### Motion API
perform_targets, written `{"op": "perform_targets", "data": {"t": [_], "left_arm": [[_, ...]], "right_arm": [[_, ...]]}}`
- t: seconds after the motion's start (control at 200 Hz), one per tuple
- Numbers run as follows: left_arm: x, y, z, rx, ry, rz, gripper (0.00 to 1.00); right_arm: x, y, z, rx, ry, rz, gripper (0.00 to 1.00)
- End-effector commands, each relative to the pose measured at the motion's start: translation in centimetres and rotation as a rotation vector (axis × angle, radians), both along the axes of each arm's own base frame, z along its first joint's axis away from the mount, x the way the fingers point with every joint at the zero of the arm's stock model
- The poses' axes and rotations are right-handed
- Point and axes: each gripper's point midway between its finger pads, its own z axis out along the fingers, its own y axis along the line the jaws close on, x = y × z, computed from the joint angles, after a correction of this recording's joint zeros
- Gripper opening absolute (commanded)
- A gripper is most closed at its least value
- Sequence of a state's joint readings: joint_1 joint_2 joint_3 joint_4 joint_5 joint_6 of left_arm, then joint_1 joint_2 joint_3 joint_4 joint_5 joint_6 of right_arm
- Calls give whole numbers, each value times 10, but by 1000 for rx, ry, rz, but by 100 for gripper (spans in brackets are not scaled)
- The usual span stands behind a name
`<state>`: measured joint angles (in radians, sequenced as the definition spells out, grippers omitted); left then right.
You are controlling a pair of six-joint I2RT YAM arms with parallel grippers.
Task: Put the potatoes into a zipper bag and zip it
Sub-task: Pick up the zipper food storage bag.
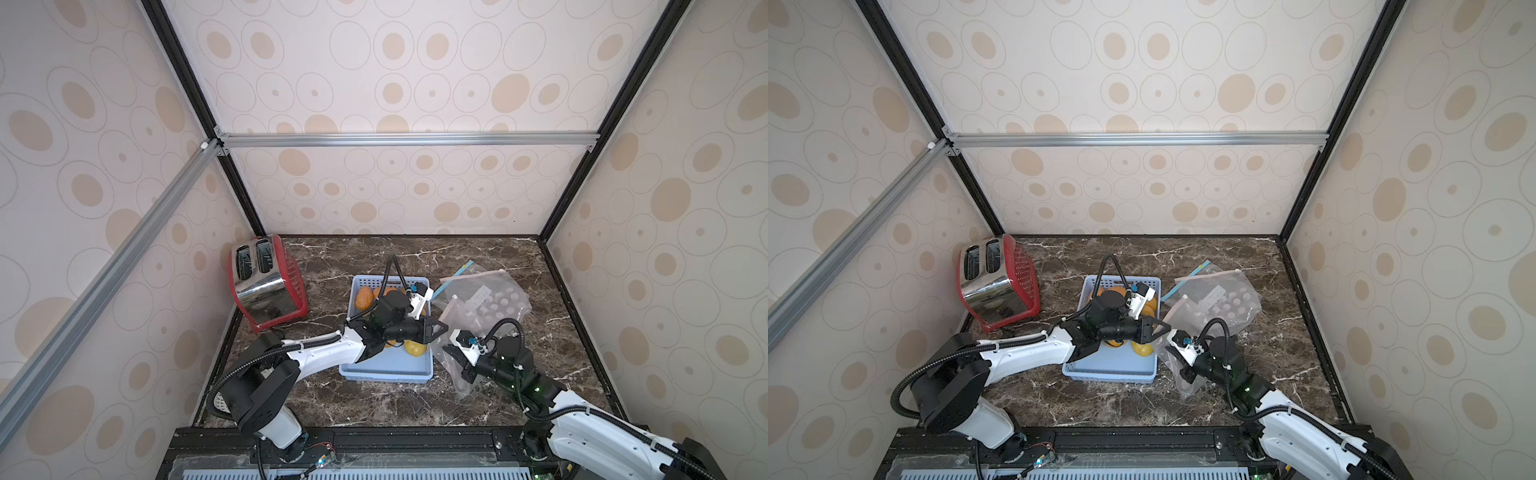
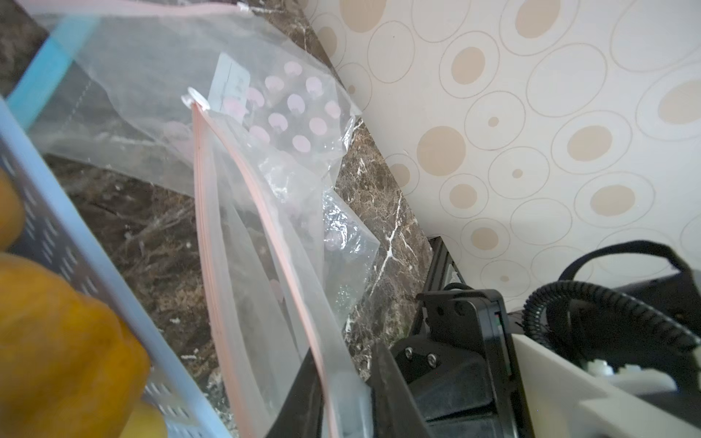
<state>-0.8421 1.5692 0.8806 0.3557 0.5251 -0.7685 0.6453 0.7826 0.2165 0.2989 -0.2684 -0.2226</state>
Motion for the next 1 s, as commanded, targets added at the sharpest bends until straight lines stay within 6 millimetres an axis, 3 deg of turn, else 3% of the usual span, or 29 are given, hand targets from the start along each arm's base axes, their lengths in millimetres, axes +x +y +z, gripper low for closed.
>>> {"op": "perform_targets", "data": {"t": [0.0,0.125,0.265,0.37,0.495,0.625,0.705,0.84,0.995], "left_arm": [[8,-10,28,-21,-93,-8,6],[16,-8,28,95,-207,-30,0],[38,2,42,276,-398,-15,0],[54,11,63,367,-558,4,0],[59,13,92,402,-715,-8,0],[63,16,110,430,-822,2,0],[63,16,111,431,-853,-3,0],[55,11,109,422,-891,-13,0],[46,8,105,419,-943,-33,0]], "right_arm": [[2,2,10,23,24,-13,14],[11,-3,28,83,150,-123,48],[24,-24,49,180,346,-369,64],[27,-34,68,221,454,-490,65],[33,-40,96,251,539,-590,66],[41,-44,127,289,600,-667,66],[46,-41,143,330,671,-667,67],[63,-45,150,333,771,-735,65],[93,-26,152,324,843,-748,58]]}}
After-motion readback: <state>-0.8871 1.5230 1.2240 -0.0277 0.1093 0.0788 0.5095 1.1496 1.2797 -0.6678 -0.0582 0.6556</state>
